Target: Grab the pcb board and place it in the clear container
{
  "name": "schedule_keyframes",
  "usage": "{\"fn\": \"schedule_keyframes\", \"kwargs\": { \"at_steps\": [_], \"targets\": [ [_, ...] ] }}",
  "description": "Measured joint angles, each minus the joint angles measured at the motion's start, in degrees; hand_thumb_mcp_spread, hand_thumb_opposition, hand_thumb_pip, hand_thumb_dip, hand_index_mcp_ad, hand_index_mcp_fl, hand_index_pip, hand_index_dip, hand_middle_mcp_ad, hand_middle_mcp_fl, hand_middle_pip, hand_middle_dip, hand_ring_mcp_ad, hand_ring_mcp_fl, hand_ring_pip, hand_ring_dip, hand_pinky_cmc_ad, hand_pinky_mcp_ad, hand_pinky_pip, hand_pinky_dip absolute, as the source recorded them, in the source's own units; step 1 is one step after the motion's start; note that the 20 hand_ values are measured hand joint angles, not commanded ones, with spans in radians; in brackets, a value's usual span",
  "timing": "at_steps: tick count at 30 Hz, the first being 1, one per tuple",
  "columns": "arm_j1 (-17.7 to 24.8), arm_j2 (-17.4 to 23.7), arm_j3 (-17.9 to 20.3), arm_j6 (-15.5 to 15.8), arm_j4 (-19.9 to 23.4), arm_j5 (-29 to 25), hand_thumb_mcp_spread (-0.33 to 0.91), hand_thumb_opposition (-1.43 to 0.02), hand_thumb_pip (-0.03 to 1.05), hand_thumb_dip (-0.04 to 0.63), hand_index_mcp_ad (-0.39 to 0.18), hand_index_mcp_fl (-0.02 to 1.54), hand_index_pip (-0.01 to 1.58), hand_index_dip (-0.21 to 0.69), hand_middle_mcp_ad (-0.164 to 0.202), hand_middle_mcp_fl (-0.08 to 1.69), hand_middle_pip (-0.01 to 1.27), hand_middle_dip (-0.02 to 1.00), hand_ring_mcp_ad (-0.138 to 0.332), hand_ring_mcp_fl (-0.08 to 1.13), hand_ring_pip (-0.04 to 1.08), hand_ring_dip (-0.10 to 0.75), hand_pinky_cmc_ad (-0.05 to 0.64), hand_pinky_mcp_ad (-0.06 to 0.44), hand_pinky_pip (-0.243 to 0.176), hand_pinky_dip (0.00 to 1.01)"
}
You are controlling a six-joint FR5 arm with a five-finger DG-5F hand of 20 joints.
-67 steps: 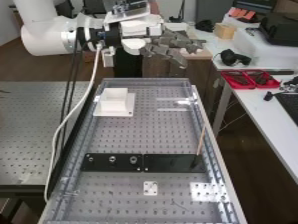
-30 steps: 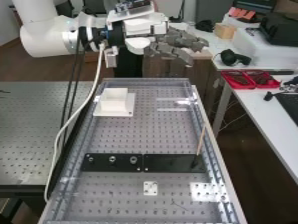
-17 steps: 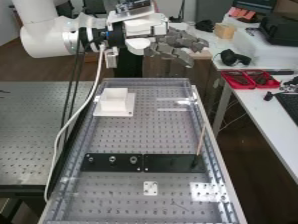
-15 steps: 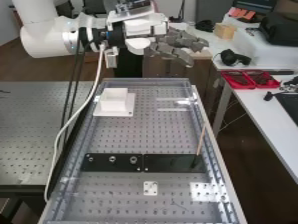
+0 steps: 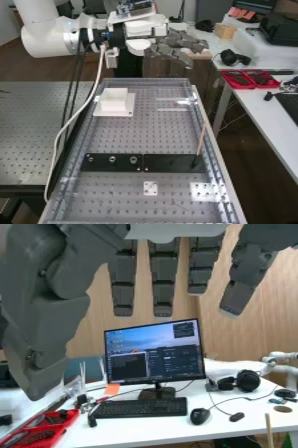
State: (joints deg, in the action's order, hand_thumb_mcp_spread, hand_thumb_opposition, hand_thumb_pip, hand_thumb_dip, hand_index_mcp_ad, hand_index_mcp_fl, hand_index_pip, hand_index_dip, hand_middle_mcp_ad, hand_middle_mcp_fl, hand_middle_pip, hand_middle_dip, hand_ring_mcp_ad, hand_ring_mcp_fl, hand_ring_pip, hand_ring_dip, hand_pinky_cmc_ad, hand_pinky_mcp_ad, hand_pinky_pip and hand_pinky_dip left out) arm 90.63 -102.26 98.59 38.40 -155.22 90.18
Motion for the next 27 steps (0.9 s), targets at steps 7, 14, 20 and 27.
{"fn": "schedule_keyframes", "kwargs": {
  "at_steps": [7,14,20,27],
  "targets": [
    [0.1,0.0,-0.1,0.0,0.2,-0.1,0.33,-0.82,0.34,0.126,-0.126,0.47,0.08,0.091,0.091,0.31,0.16,0.36,0.176,0.05,0.14,0.152,0.468,0.37,-0.093,0.59],
    [0.1,-0.2,-0.3,-0.1,0.4,0.2,0.33,-0.82,0.34,0.126,-0.126,0.47,0.08,0.094,0.091,0.31,0.16,0.36,0.176,0.04,0.14,0.152,0.468,0.37,-0.093,0.59],
    [0.0,-0.3,-0.4,-0.1,0.5,0.3,0.33,-0.82,0.34,0.126,-0.126,0.47,0.08,0.091,0.091,0.31,0.16,0.36,0.176,0.05,0.14,0.152,0.468,0.37,-0.093,0.59],
    [0.0,-0.4,-0.5,-0.3,0.7,0.5,0.33,-0.82,0.34,0.126,-0.126,0.47,0.08,0.094,0.091,0.31,0.16,0.36,0.176,0.04,0.14,0.152,0.468,0.37,-0.093,0.59]
  ]
}}
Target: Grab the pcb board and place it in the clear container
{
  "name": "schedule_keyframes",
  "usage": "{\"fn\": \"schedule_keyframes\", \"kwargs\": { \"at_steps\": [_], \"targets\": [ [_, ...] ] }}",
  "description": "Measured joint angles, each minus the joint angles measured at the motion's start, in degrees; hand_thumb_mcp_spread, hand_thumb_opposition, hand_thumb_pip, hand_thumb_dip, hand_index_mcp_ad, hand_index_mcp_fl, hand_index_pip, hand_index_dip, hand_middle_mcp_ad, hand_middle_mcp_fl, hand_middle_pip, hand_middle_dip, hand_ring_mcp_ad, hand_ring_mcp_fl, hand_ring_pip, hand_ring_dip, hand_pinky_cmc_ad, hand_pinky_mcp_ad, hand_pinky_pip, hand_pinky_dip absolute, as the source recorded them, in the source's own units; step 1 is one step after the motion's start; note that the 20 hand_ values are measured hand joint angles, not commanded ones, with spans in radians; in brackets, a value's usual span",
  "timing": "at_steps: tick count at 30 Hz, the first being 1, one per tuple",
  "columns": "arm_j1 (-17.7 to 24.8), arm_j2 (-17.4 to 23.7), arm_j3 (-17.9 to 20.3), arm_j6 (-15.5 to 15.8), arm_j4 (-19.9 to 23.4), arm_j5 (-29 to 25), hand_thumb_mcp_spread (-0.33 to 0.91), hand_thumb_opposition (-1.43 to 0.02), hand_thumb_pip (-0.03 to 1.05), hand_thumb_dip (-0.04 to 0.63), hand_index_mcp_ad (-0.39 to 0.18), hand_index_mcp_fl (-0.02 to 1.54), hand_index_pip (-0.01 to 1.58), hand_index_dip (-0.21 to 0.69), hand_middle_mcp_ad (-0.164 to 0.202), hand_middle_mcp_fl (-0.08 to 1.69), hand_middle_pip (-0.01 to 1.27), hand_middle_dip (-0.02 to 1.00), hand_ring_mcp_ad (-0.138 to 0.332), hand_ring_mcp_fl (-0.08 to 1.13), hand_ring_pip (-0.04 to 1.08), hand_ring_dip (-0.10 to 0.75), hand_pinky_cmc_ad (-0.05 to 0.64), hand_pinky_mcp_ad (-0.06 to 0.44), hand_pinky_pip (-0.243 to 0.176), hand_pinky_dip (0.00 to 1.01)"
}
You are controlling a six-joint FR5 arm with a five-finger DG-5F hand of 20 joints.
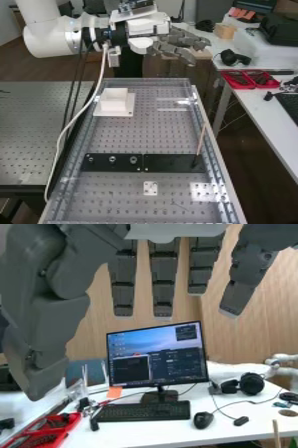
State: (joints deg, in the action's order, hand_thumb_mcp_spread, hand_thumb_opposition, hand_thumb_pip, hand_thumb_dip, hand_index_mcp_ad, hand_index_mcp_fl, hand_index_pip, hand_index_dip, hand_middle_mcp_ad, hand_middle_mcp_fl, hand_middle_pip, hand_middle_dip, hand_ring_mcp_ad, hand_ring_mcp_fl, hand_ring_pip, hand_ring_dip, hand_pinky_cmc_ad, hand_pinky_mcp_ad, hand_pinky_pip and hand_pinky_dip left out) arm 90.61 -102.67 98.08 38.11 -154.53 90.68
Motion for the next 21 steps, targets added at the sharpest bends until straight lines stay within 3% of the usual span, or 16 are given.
{"fn": "schedule_keyframes", "kwargs": {
  "at_steps": [21],
  "targets": [
    [0.0,-0.3,-0.3,0.2,0.4,-0.5,0.33,-0.82,0.34,0.126,-0.126,0.48,0.07,0.094,0.091,0.31,0.16,0.36,0.176,0.04,0.14,0.152,0.468,0.37,-0.093,0.59]
  ]
}}
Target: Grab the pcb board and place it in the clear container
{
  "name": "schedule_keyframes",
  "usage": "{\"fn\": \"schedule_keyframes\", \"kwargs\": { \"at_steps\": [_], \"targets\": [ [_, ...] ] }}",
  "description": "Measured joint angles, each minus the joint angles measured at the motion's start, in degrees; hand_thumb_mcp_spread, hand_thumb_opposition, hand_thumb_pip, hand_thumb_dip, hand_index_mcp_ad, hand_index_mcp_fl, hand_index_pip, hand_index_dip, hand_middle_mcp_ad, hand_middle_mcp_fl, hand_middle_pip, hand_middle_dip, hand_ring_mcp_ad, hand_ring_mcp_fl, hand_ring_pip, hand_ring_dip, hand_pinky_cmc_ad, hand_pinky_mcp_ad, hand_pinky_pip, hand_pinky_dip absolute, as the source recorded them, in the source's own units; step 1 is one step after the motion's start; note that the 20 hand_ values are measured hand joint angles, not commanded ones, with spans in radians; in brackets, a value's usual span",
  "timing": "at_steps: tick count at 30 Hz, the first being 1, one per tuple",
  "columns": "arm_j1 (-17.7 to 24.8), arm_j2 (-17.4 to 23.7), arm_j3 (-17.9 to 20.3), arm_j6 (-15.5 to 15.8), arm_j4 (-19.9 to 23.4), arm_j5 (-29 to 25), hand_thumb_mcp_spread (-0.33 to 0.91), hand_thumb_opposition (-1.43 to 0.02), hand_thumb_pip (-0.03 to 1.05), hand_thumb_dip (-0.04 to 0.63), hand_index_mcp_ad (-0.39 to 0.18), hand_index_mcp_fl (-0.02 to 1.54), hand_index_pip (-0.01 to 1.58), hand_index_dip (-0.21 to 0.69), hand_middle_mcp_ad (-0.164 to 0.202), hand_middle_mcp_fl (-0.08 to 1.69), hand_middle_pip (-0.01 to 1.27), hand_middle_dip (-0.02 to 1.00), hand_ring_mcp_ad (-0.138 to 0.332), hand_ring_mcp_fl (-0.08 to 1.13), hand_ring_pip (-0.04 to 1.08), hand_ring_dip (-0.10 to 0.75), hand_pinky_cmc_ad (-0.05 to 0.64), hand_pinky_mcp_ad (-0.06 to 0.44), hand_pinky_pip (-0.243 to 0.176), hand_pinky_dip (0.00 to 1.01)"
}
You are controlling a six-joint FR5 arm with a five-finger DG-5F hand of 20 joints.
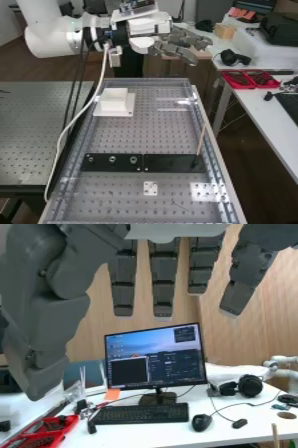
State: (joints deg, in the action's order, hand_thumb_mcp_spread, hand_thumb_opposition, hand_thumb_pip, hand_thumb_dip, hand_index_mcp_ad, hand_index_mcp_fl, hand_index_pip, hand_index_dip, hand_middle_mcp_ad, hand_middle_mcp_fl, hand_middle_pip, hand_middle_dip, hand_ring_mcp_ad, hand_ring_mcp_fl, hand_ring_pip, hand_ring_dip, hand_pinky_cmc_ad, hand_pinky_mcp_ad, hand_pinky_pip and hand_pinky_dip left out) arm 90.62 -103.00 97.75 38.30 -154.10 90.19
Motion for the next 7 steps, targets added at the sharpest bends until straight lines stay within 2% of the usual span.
{"fn": "schedule_keyframes", "kwargs": {
  "at_steps": [7],
  "targets": [
    [-0.1,0.5,0.5,0.0,0.1,-0.7,0.33,-0.82,0.34,0.126,-0.126,0.48,0.07,0.094,0.091,0.31,0.16,0.36,0.176,0.04,0.14,0.152,0.468,0.37,-0.093,0.59]
  ]
}}
